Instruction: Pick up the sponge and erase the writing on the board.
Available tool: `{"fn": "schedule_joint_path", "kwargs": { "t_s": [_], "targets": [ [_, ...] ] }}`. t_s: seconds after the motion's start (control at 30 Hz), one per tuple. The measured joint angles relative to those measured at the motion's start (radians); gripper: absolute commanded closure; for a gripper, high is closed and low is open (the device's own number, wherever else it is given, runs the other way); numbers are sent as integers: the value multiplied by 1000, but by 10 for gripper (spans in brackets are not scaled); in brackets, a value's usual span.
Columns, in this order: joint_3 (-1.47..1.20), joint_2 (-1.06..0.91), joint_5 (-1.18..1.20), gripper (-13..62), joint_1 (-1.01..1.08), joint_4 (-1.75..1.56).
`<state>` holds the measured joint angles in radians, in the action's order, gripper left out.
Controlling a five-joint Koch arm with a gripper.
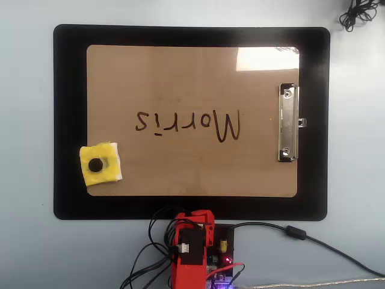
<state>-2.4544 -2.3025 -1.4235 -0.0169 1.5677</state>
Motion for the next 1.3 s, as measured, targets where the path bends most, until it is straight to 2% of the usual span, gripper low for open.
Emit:
{"fn": "schedule_joint_path", "kwargs": {
  "t_s": [0.37,0.47,0.57,0.63,0.7,0.8,0.93,1.0,1.1,1.3],
  "targets": [
    [9,0,0,153,0,2],
    [153,0,8,156,-2,64],
    [434,0,6,157,-21,66],
    [486,0,6,158,-97,81],
    [571,0,-6,158,-259,63],
    [601,0,-169,158,-538,-21],
    [462,3,-420,157,-888,-407],
    [362,20,-472,157,-969,-612],
    [150,109,-474,157,-1006,-1065],
    [67,414,-337,157,-1012,-1615]
  ]
}}
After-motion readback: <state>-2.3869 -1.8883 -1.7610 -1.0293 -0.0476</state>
